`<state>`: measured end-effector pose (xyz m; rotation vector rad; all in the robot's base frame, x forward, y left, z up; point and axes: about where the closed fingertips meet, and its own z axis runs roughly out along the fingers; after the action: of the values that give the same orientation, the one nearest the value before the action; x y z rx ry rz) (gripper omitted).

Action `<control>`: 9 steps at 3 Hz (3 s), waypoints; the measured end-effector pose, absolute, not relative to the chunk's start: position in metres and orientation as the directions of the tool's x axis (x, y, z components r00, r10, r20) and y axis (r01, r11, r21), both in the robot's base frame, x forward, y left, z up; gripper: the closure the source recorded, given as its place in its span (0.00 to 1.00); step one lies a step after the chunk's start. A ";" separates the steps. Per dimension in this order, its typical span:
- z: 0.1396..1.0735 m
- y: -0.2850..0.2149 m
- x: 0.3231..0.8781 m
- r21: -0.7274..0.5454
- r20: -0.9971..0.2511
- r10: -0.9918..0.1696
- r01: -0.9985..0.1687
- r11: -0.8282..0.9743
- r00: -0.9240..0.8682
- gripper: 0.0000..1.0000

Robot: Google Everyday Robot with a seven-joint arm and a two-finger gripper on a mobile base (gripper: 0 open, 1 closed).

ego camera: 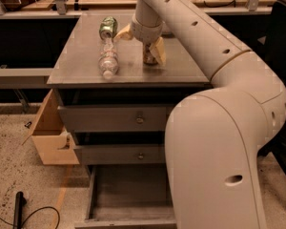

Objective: Place water bottle into bottom drawer

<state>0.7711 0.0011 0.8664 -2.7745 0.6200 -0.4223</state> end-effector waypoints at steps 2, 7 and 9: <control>0.913 0.056 0.729 -0.367 0.264 -0.271 -0.164 -0.916 0.926 0.00; 0.840 0.088 0.746 -0.199 0.210 -0.135 -0.093 -0.976 0.968 0.64; 0.844 0.089 0.746 -0.196 0.206 -0.132 -0.091 -0.976 0.970 1.00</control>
Offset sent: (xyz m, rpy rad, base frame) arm -0.0715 0.0778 0.0764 0.0465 -0.0885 0.3061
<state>0.7456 0.0889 0.8440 -2.9325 0.1673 -0.3247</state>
